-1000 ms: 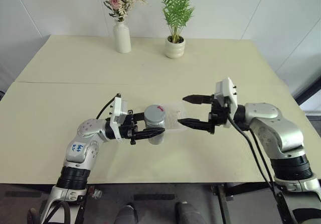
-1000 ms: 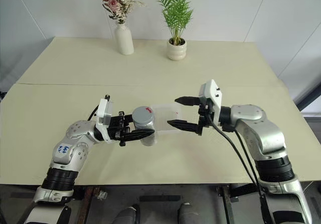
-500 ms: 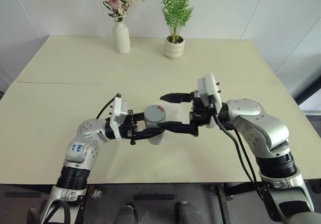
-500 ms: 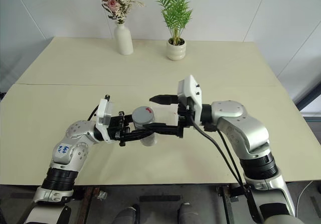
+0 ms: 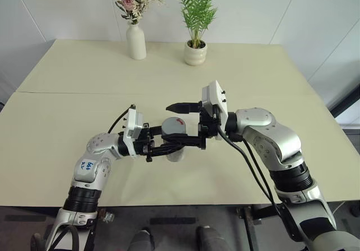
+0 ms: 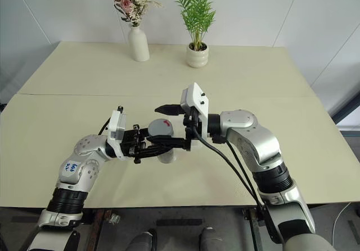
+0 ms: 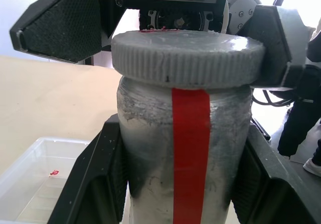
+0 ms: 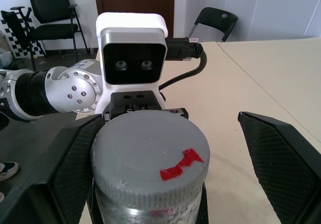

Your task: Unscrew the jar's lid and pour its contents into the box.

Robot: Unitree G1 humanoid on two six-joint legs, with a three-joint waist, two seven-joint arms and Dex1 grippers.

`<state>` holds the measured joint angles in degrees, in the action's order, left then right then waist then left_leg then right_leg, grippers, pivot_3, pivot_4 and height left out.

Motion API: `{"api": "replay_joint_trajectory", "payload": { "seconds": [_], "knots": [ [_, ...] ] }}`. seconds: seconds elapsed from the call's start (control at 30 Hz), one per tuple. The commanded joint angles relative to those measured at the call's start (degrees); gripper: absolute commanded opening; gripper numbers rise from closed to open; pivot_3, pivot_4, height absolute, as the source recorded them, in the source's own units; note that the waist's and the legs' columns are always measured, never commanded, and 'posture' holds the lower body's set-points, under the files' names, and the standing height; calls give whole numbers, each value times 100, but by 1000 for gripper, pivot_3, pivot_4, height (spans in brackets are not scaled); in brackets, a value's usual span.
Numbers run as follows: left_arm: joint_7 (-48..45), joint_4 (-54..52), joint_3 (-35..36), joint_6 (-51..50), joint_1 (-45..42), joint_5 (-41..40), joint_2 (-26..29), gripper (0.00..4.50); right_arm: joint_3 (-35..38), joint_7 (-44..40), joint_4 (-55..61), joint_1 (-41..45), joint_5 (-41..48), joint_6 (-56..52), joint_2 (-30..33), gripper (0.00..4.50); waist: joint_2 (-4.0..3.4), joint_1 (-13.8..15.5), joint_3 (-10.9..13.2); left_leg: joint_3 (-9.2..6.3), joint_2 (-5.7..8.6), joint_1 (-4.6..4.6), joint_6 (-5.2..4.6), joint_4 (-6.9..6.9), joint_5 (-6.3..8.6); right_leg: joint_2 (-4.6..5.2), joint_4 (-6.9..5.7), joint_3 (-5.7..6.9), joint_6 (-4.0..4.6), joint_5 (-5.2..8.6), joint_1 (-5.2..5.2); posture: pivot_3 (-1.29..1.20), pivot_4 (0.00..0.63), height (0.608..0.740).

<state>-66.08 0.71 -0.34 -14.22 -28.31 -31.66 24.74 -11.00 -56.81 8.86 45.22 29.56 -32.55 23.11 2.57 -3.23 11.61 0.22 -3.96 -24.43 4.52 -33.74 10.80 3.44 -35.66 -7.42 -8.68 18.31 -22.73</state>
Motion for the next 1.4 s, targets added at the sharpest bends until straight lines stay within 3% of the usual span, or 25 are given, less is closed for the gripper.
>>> {"api": "replay_joint_trajectory", "payload": {
  "seconds": [0.03,1.03,1.27,1.4],
  "knots": [
    [-83,-216,-6,69,30,-70,-20,2193,253,66,-1,137,-45,119,82,4492,0,1,0,0,0,0,0,0,0,0,0,0,0,0,0,0,150,740],
    [-98,-164,16,49,-15,-65,16,2193,1105,-276,189,-478,440,-2,1181,4492,0,1,0,0,0,-1,0,-1,0,0,2,-1,0,0,0,0,150,740],
    [-91,-196,24,46,5,-70,21,2193,1374,-325,484,-272,1196,-403,1050,4492,0,2,0,0,0,-1,0,-1,0,1,3,0,0,0,0,0,150,740],
    [-85,-193,23,48,10,-73,7,2193,1177,-134,751,-150,1365,-610,853,4492,-1,-10,1,-1,-1,0,0,-1,0,-1,0,0,0,0,0,0,150,740]
  ]
}}
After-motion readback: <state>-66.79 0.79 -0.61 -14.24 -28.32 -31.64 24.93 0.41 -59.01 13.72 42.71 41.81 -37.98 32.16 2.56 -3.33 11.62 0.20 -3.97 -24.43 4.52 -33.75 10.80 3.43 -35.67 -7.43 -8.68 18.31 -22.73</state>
